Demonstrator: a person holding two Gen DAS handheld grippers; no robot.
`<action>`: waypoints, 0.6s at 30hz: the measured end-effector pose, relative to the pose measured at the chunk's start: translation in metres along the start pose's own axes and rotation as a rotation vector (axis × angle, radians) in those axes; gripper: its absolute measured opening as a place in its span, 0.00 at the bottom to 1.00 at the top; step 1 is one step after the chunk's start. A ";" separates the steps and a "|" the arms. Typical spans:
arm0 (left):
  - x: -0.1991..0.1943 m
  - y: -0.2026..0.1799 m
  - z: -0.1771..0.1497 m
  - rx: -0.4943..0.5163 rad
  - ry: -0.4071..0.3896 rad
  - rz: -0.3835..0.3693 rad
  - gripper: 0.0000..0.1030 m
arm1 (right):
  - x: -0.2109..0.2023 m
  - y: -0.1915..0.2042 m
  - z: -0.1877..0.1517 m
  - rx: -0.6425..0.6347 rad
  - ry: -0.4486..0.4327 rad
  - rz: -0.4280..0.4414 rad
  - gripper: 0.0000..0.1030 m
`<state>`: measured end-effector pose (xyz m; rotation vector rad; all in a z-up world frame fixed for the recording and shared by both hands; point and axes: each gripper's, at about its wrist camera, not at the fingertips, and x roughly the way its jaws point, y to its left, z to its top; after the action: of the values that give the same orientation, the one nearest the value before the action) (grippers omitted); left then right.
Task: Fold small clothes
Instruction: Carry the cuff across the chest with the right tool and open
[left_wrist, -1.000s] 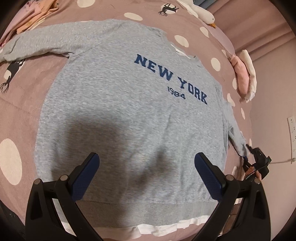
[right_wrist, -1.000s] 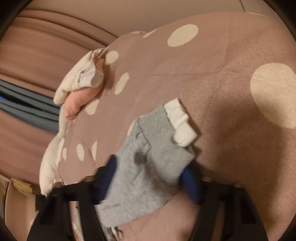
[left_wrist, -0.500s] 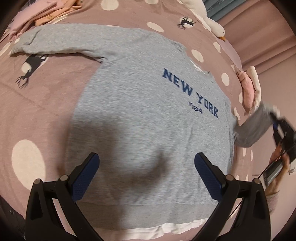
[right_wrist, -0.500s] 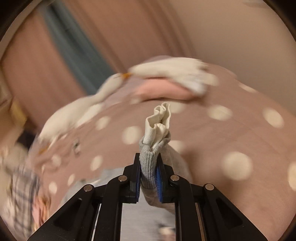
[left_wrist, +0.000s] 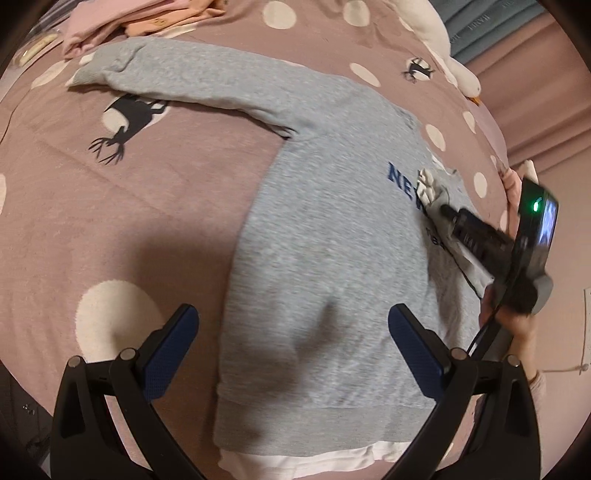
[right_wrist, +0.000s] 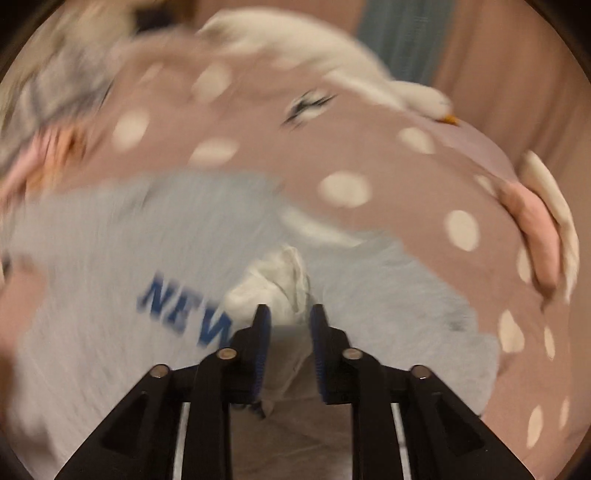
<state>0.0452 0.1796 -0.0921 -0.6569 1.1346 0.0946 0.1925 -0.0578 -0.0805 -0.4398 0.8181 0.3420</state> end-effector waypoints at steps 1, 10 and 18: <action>0.000 0.002 0.000 -0.008 0.001 -0.003 1.00 | 0.000 0.002 -0.004 -0.021 0.006 0.013 0.34; -0.007 0.019 0.002 -0.050 -0.026 -0.013 1.00 | -0.030 -0.108 -0.021 0.415 -0.083 0.307 0.44; -0.026 0.028 0.000 -0.089 -0.074 -0.034 1.00 | 0.008 -0.147 -0.080 0.607 0.082 0.123 0.44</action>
<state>0.0227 0.2083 -0.0820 -0.7459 1.0521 0.1402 0.2141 -0.2230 -0.0990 0.1654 0.9831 0.1746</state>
